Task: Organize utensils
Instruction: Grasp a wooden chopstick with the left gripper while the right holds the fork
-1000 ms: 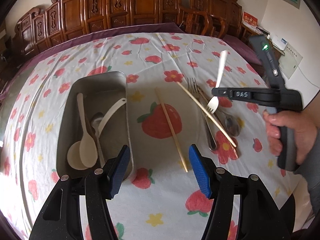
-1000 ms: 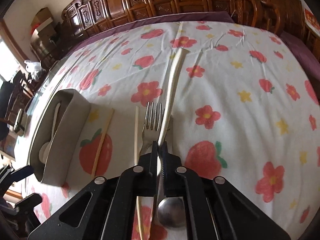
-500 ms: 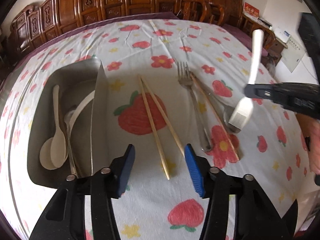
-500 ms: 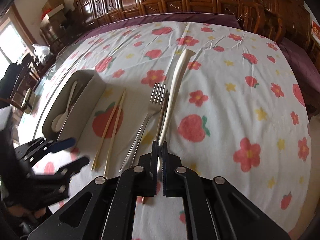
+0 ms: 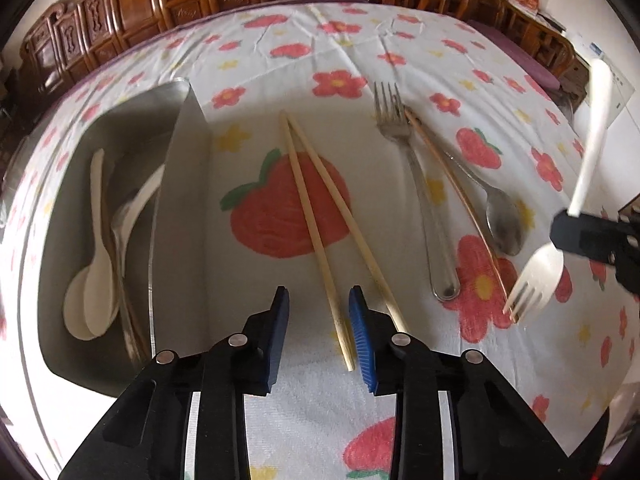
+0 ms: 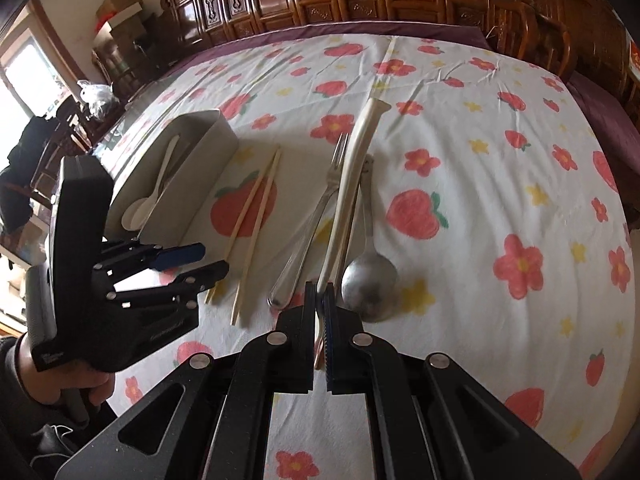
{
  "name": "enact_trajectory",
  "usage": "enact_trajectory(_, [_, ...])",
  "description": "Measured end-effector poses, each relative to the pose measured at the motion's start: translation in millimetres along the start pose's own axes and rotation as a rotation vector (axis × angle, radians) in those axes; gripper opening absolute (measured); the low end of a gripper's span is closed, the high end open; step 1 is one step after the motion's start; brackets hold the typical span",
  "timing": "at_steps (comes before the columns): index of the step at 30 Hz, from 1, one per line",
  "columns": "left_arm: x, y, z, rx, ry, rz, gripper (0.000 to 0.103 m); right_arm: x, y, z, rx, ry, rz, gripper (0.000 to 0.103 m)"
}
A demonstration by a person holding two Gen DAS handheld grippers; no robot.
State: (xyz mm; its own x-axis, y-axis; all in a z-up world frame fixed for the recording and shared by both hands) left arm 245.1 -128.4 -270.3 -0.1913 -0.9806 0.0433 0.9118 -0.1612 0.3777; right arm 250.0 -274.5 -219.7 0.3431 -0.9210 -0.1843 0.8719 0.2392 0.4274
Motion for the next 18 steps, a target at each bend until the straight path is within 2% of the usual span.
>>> enact_trajectory(3, [1,0,-1,0.005,0.000,-0.007,0.025,-2,-5,0,-0.001,0.002,-0.009,0.005])
enact_trajectory(6, [2,0,-1,-0.001,-0.011,-0.012,0.005,-4,-9,-1,-0.008,-0.006,-0.006,0.005])
enact_trajectory(10, [1,-4,3,-0.013,-0.025,-0.015,0.004,-9,-13,3,-0.006,-0.014,-0.008,0.005])
enact_trajectory(18, [-20,-11,39,0.046,-0.068,-0.001,0.004,-32,-16,7,0.003,-0.001,-0.007,0.005])
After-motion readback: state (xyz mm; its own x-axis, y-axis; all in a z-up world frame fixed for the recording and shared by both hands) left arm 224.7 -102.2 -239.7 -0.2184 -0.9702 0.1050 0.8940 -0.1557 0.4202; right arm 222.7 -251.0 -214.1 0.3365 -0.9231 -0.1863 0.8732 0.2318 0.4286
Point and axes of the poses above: each gripper's, at about its wrist camera, not at the fingertips, and z roughly against the way its jaws point, x to its right, y to its top, the point moved 6 cm from there along -z, roughly the way its jaws point, and after that the axes turned 3 degrees about -y, right-handed, at the moved point
